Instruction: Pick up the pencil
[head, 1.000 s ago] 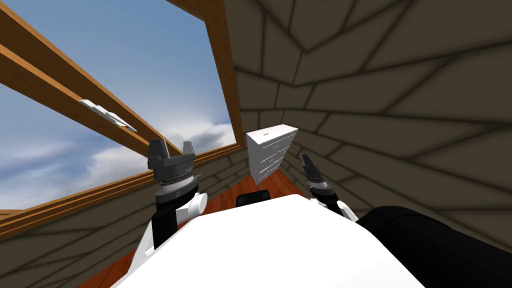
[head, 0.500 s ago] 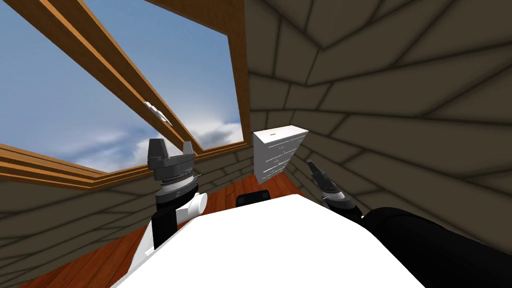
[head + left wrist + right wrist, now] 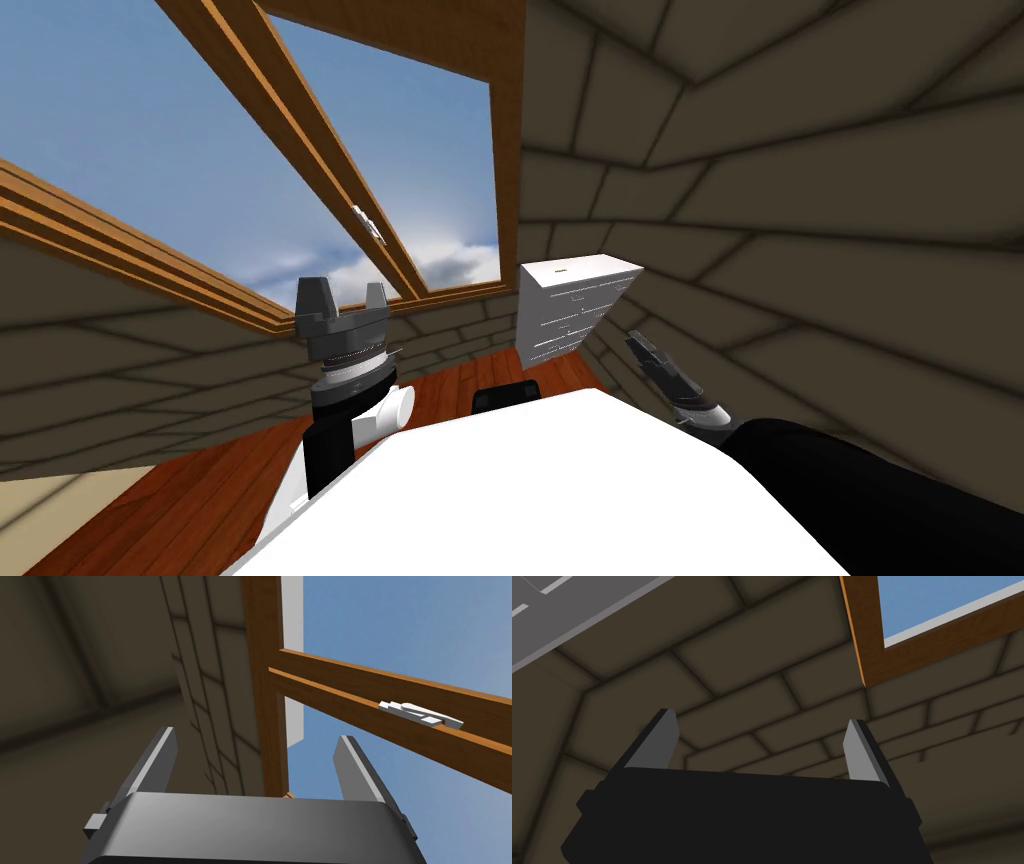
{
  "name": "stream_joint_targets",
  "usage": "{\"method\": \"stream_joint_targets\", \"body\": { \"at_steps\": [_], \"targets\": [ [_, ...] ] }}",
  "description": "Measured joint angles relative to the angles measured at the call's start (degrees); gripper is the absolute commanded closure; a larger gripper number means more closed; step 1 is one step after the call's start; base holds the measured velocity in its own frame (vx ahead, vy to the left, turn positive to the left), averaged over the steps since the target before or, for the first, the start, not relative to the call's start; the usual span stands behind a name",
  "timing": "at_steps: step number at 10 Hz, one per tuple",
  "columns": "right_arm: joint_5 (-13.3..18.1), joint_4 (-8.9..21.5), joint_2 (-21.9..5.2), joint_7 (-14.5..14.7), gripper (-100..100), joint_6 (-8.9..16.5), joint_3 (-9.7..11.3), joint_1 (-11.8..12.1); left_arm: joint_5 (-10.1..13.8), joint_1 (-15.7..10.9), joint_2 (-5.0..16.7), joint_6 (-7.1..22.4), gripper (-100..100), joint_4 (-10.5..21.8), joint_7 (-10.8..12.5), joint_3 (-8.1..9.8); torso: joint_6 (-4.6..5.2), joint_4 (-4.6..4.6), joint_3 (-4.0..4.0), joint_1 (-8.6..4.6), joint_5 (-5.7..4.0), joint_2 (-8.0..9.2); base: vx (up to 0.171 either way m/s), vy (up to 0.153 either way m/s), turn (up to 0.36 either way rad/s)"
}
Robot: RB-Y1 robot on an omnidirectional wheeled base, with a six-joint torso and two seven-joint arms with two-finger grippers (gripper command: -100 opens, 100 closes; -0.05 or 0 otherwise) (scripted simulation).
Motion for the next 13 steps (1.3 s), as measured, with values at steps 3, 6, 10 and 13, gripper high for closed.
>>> {"method": "stream_joint_targets", "body": {
  "at_steps": [3,6,10,13],
  "targets": [
    [1.62,1.81,-1.83,0.12,-100,-3.21,-4.1,4.58,0.0,-0.01,0.0,0.0,0,0.0,0.0,-0.01,-0.06,-0.01,-0.01,0.0,0.01,-0.02,-0.009,-0.006,0.241],
    [3.2,3.25,-3.09,0.38,-100,-6.08,-7.54,8.93,0.0,0.0,0.0,0.0,0,0.0,0.0,0.0,0.0,0.0,-0.02,-0.03,-0.01,-0.04,-0.01,-0.009,0.318],
    [5.57,5.06,-5.02,0.55,-100,-9.78,-13.0,15.12,0.0,0.0,0.0,0.0,0,0.0,0.0,0.01,0.01,-0.01,-0.04,-0.06,-0.01,-0.06,-0.009,-0.017,0.296],
    [7.78,6.72,-6.53,0.83,-100,-12.67,-17.4,19.85,0.0,-0.01,0.01,0.0,0,0.0,0.0,0.0,-0.07,-0.02,-0.04,-0.09,-0.02,-0.07,-0.01,-0.022,0.305]
  ]
}}
